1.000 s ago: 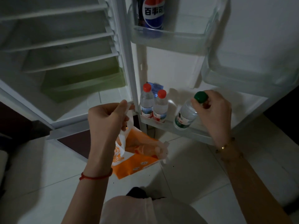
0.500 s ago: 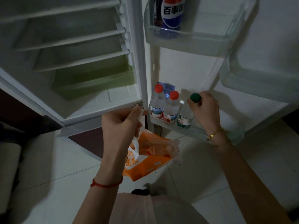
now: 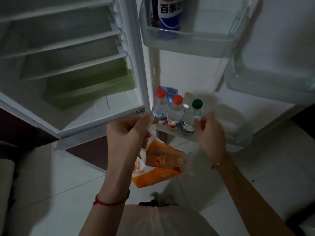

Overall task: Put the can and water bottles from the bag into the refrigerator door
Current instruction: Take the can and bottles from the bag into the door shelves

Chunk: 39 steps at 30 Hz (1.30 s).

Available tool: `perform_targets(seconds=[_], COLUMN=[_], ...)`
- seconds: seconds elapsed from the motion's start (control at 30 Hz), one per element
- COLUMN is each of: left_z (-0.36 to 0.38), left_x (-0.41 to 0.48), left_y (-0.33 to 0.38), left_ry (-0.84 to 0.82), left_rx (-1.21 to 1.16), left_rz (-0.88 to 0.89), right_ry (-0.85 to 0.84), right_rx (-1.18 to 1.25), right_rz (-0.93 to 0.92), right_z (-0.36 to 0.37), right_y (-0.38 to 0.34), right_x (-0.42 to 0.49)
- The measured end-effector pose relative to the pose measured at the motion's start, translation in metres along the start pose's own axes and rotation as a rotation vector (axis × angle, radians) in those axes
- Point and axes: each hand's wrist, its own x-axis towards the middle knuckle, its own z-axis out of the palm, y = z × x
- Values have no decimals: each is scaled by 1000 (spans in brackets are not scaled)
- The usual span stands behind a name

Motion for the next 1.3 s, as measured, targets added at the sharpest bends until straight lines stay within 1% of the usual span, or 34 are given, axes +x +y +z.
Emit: perform_targets(seconds=[0.03,0.13,0.2,0.23,0.37,0.47,0.53,0.57,0.7,0.77,0.8,0.83,0.9,0.93,0.97,1.03,1.1,1.17,1.23,1.3], left_z=[1,3,3,2,3,4,3,2,1,-1,-2,-4,-6,-7,-8,-12,-18,-26,-34,-40], left_x=[0,1,0,-1,0,-2,-3,-3,-1,-1,-1,-1,0,0,1,1,4,8,12,15], left_y=[0,-3,-4,-4,-8,-6,-6,-6,-11,-11,-11,-10,-10,-10,-10,-9,-8,-6,-3,3], left_ry=[-6,-15,-27,-32,-54,-74,-78,-76,-87,-91,-92,-93,-89,-86,-81,-70,-64,-38,1,24], left_rx=[-5,4,19,19,-2,-51,-48,-39,-21,-15,-8,-2,11,14,16,23,11,-2,-10,-31], left_rz=[3,20,37,43,28,8,6,4,-5,-3,1,6,8,9,11,20,20,19,24,30], right_ry=[-93,-480,-634,-674,-748,-776,-738,-725,-584,-612,-666,-729,-939,-1006,-1028,-1014,-1004,-1023,-1029,-938], right_rx=[-38,-130,-199,-213,-129,-71,-35,6,336,480,532,561,512,501,493,408,248,119,75,-36], right_rz=[23,149,167,158,261,394,441,495,755,843,857,848,708,640,578,410,256,231,236,172], right_z=[8,42,59,65,84,92,99,101,107,112,101,92,73,62,56,46,47,51,55,52], right_y=[9,39,49,50,54,55,60,61,70,71,54,40,15,2,-7,-25,-30,-27,-21,-17], right_x=[-14,-47,-59,-62,-64,-60,-57,-58,-59,-63,-66,-68,-74,-75,-77,-80,-81,-80,-76,-74])
